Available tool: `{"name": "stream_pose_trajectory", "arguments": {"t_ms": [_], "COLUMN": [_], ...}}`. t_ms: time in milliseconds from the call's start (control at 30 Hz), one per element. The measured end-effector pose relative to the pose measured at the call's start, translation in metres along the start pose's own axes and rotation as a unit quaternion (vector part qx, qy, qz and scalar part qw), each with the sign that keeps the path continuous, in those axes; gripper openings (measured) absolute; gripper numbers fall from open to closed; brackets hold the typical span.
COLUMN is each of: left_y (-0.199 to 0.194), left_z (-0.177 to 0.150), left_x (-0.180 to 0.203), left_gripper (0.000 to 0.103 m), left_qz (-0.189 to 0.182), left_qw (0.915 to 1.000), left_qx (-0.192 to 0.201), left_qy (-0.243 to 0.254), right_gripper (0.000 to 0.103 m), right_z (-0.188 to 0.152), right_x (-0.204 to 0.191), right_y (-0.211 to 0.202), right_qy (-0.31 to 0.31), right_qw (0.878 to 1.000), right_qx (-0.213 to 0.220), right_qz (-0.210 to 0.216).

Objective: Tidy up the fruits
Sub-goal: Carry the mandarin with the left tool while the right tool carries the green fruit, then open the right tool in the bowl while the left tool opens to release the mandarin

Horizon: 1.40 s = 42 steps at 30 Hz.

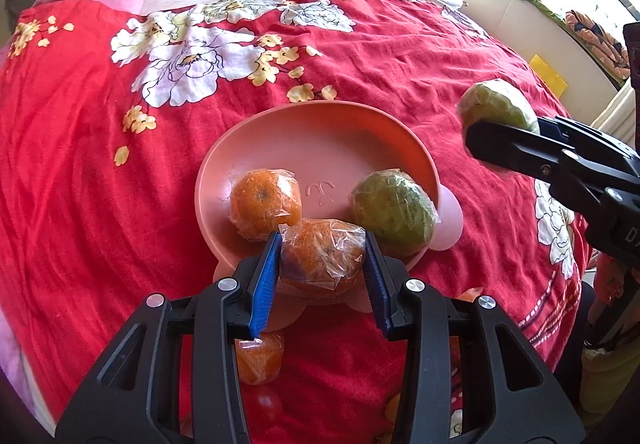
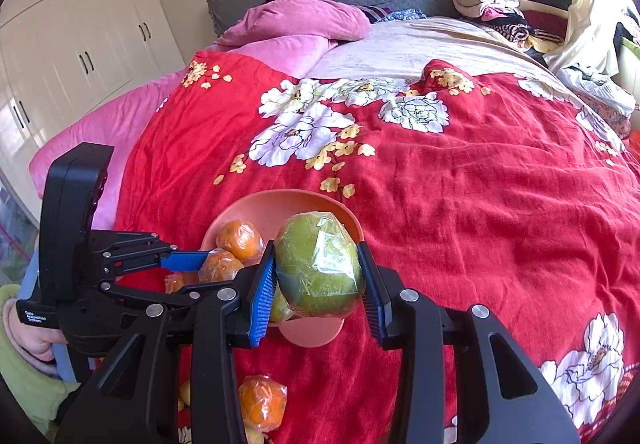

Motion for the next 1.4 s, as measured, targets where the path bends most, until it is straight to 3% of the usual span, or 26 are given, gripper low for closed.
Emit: {"name": "stream_pose_trajectory", "arguments": {"t_ms": [567, 1400], "left_y": [0.011, 0.012], "left_z": [0.001, 0.001], "left_x": [-0.006, -0.007], "left_gripper": [0.032, 0.032], "left_qz": [0.004, 0.000], "left_qw": [1.0000, 1.0000], "left_qx": [-0.004, -0.003], "left_qy": [-0.001, 0.001], "right_gripper": [0.037, 0.038], "right_z": [0.027, 0.012], "right_x": [0.002, -0.003], "right_y": [0.052, 0.093], "right_qy": [-0.022, -0.023], "right_qw": [0.999, 0.996], "right_qx": [-0.042, -0.081], "right_qz": [0.020, 0.025]}}
Point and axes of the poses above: each gripper's, at about its wrist camera, not at the fingertips, and y roughly the way its jaws point, x to its right, z to its top, the point moved 2 cm from there along y, roughly the way its jaws point, and after that the axes turned 4 degrees about -y, right-handed, at the moved point
